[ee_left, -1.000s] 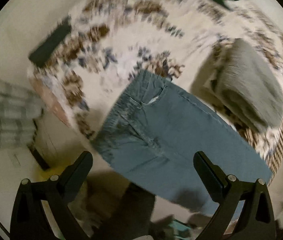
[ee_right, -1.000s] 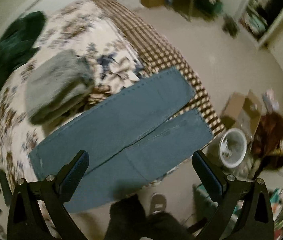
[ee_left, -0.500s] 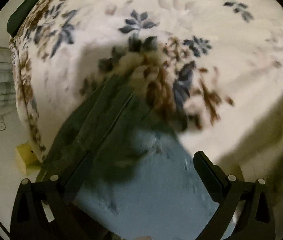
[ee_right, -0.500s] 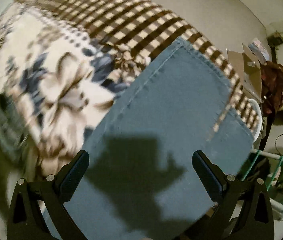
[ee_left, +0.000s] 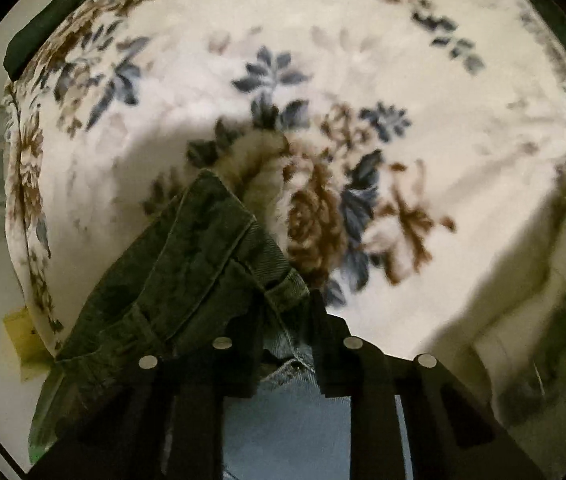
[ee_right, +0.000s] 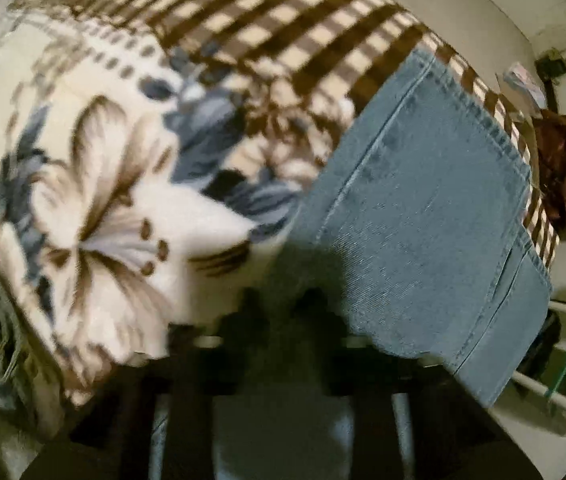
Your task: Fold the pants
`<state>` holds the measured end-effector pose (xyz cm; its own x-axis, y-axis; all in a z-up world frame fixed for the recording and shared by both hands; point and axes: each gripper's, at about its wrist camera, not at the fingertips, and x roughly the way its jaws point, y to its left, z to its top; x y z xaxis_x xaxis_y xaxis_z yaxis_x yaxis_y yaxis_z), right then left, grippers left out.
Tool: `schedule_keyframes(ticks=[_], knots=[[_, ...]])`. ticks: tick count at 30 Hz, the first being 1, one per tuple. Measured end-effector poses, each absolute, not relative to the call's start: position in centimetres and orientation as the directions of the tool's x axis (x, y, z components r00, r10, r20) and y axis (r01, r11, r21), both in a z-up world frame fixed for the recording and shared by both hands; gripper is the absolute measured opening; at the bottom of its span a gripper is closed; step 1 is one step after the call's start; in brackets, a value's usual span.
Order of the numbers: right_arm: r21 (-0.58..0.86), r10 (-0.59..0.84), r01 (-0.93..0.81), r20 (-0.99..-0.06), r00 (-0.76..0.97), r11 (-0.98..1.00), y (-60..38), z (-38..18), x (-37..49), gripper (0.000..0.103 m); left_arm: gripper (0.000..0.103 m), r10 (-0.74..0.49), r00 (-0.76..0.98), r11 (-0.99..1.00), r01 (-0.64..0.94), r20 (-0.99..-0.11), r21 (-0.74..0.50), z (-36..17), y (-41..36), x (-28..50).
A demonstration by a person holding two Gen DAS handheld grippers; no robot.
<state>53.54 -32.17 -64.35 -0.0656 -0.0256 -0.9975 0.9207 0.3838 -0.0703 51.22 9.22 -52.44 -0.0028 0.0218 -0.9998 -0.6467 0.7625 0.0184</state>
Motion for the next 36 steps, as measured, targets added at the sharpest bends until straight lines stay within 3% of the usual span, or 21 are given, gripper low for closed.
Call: schedule_keyframes(ticks=[2, 9, 16, 20, 27, 30, 36], knots=[[-0.044, -0.033, 0.922, -0.999, -0.034, 0.385, -32.1, -63.0, 52.7, 0.01, 0.016, 0.017, 0.047, 0.767, -0.641, -0.999, -0.017, -50.6, 9.5, 49.6], [0.087, -0.024, 0.911, -0.994, 0.106, 0.403, -30.3, -56.0, 47.2, 0.008, 0.015, -0.025, 0.182, 0.768, -0.626, -0.983, -0.135, -43.9, 10.5, 41.9], [0.203, 0.006, 0.885, -0.975, 0.221, 0.418, -30.1, -50.1, 33.2, 0.007, 0.015, -0.01, 0.211, 0.789, -0.599, -0.977, -0.138, -43.3, 12.8, 30.8], [0.174, 0.005, 0.883, -0.982, 0.191, 0.435, -28.8, -51.2, 25.6, 0.006, 0.015, 0.021, 0.114, 0.783, -0.62, -0.993, -0.054, -48.2, 14.2, 24.6], [0.086, 0.016, 0.887, -0.996, 0.088, 0.454, -27.7, -59.0, 18.1, 0.006, 0.016, 0.063, -0.038, 0.766, -0.639, -0.997, 0.073, -58.5, 15.7, 19.7], [0.041, -0.025, 0.883, -0.998, 0.06, 0.468, -28.2, -60.9, 17.2, 0.005, 0.016, 0.069, -0.018, 0.774, -0.63, -0.997, 0.065, -59.0, 15.6, 19.5], [0.065, 0.106, 0.89, -0.994, 0.019, 0.452, -30.1, -62.2, 16.0, 0.011, 0.02, 0.062, 0.002, 0.811, -0.583, -0.998, 0.05, -56.0, 15.0, 19.0]])
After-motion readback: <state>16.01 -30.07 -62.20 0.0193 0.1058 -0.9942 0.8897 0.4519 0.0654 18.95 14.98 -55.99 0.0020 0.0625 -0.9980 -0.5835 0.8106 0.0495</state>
